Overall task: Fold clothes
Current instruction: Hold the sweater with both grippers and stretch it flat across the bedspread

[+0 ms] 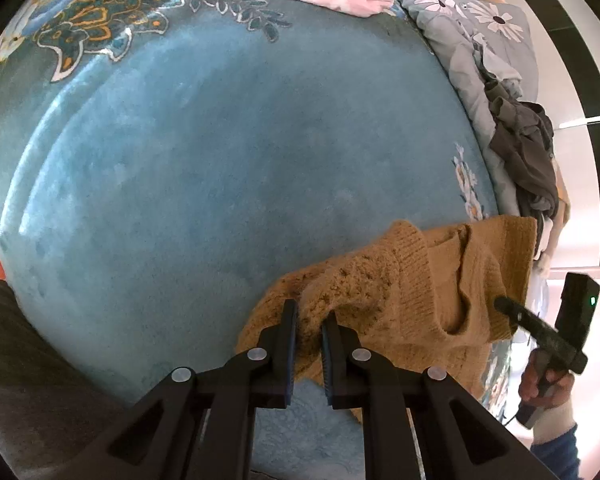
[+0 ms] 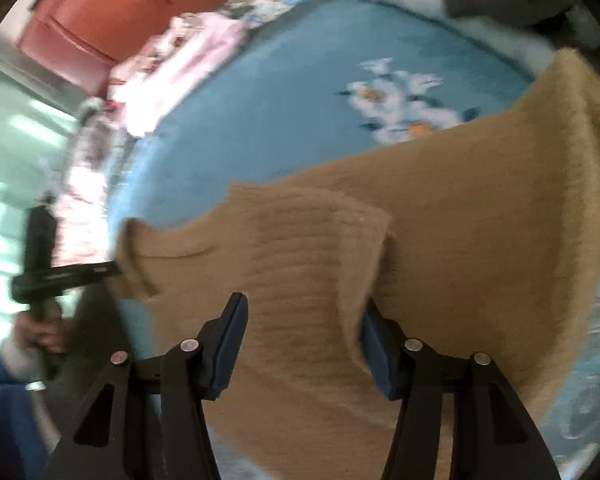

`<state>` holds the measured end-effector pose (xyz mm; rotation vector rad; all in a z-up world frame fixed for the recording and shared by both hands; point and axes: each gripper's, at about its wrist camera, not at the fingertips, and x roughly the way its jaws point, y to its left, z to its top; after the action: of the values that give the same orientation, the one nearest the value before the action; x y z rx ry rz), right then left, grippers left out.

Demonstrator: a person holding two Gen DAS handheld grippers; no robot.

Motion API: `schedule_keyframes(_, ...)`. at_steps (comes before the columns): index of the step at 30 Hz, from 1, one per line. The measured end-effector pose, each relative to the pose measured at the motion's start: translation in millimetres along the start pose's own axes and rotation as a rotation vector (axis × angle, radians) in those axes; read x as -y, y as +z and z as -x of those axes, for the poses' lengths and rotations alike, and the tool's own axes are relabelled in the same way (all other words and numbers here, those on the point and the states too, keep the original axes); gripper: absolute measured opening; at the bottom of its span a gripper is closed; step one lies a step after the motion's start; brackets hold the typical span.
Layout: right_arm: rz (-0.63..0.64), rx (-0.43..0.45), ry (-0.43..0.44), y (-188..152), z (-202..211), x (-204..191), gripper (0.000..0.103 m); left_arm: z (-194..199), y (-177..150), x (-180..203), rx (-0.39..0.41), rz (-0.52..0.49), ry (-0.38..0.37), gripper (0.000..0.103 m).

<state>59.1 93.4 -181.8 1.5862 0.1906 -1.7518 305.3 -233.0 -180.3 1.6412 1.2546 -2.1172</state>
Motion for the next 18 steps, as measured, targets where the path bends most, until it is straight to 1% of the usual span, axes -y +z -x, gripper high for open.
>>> schedule_keyframes(3, 0.004, 0.061, -0.1, 12.6, 7.7, 2.7, 0.057, 0.8, 0.7, -0.3, 0.001, -0.001, 0.002, 0.013)
schedule_keyframes(4, 0.037, 0.072, -0.125, 19.6, 9.6, -1.0, 0.057, 1.1, 1.3, -1.4, 0.0, -0.001, 0.004, 0.013)
schedule_keyframes(6, 0.13, 0.05, -0.152, 33.1, 7.2, -12.2, 0.057, 1.3, 2.4, -3.6, -0.002, -0.001, 0.007, 0.013)
schedule_keyframes(11, 0.453, -0.137, -0.234, 51.8, -35.8, -51.4, 0.057, 0.6, 6.5, -2.6, 0.001, -0.003, 0.017, 0.013)
schedule_keyframes(15, 0.524, -0.239, -0.237, 53.1, -57.4, -59.7, 0.056, 0.3, 6.7, -1.0, 0.003, -0.008, 0.022, 0.013)
schedule_keyframes(18, 0.502, -0.258, -0.22, 51.7, -53.1, -58.7, 0.054, -0.5, 7.1, -1.2, 0.0, -0.008, 0.02, 0.013)
